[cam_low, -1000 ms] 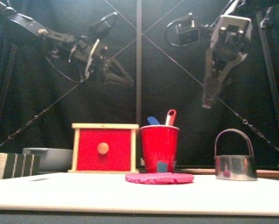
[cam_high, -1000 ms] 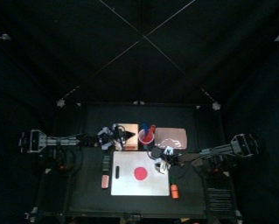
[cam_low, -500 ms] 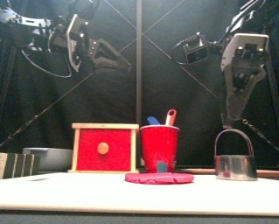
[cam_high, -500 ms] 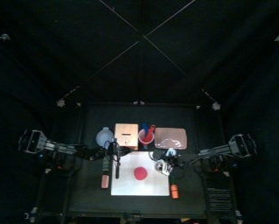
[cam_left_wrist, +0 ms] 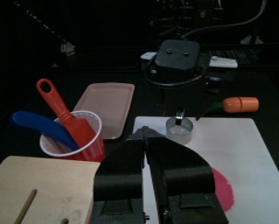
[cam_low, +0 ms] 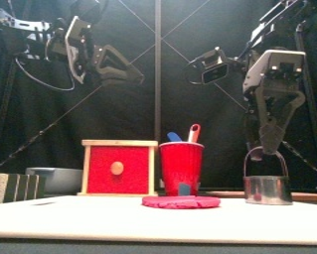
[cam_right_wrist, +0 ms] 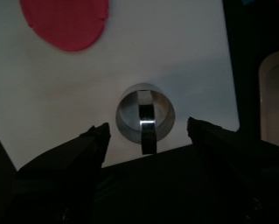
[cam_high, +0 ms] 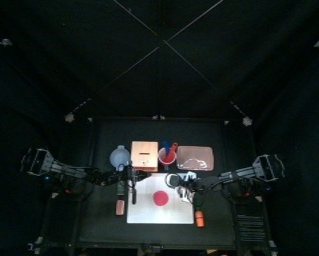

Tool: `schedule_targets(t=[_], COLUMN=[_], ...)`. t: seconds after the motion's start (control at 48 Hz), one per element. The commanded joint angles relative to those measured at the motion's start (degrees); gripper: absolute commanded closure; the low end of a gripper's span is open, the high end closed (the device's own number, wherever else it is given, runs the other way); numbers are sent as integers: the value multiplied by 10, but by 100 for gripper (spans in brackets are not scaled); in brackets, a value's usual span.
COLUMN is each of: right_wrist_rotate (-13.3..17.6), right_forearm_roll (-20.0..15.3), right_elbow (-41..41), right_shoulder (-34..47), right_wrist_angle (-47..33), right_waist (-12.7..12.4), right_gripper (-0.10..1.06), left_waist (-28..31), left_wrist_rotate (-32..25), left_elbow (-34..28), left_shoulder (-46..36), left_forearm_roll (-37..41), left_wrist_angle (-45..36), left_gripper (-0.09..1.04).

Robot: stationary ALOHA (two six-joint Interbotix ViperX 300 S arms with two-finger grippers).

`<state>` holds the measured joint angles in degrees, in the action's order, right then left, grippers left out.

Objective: Get the cutter from the drawer then cut the dough then place the extra dough in the bowl
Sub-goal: Cut the dough

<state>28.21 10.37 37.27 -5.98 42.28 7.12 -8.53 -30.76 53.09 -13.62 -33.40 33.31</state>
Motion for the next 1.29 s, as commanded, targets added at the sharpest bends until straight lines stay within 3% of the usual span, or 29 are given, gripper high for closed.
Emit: schedule_targets(t=[0.021, 0.25, 0.646, 1.021, 1.292], right_wrist_rotate=[-25, -51, -44, -43, -51], right_forearm_roll=[-4, -36, -44, -62, -57], right_elbow=[-21, -31, -53, -163, -244], right_shoulder=[1, 17, 18, 56, 112], right_wrist_angle=[2, 22, 32, 98, 102], right_waist=[-4, -12, -11, 26, 45], right_gripper=[-2, 7, 37, 39, 39], left_waist=[-2, -4, -5, -6, -4], left_wrist_rotate=[0, -1, 0, -1, -3], left_elbow=[-4, 1, 1, 7, 59], left_shoulder=[-7, -7, -1, 5, -18], left_forearm_roll=[-8, -21, -26, -41, -86], left_wrist_angle=[11, 11, 11, 11, 21], left_gripper=[56, 56, 56, 56, 57])
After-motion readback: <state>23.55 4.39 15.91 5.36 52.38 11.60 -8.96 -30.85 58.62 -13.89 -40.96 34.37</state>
